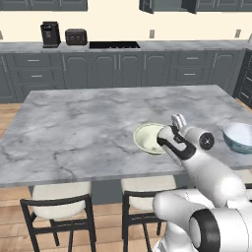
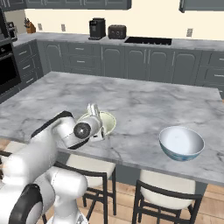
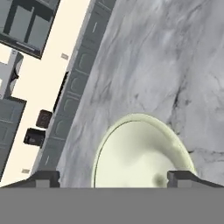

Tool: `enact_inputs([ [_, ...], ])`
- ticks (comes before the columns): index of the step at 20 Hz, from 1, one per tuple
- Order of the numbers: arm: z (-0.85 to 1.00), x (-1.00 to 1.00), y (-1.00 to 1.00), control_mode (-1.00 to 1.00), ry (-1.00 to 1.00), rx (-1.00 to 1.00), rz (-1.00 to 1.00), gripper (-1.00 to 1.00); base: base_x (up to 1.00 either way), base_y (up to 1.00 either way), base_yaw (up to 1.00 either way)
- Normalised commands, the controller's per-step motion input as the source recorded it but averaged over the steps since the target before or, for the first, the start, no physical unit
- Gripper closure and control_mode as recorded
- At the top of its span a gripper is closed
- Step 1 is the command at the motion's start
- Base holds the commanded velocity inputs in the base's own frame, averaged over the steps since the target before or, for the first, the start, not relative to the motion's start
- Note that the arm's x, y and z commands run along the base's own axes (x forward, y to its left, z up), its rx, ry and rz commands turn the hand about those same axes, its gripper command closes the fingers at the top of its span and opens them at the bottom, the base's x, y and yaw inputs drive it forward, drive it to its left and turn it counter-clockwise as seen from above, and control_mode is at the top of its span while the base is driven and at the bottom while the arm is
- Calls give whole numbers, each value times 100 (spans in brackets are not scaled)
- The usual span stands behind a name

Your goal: Pick up the bowls from the cabinet and place each bowl in front of a stool on the dining counter.

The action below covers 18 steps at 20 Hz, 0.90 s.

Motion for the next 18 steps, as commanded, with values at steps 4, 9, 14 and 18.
enact_inputs([
  [4, 100, -72, -36, -100, 7, -9, 0, -100, 0, 0, 0],
  [9, 100, -72, -40, -100, 23, -5, 0, -100, 0, 0, 0],
  [14, 98, -76, -32, -100, 40, 0, 1, -100, 0, 0, 0],
  [18, 8, -95, -2, -100, 25, -2, 27, -100, 0, 0, 0],
])
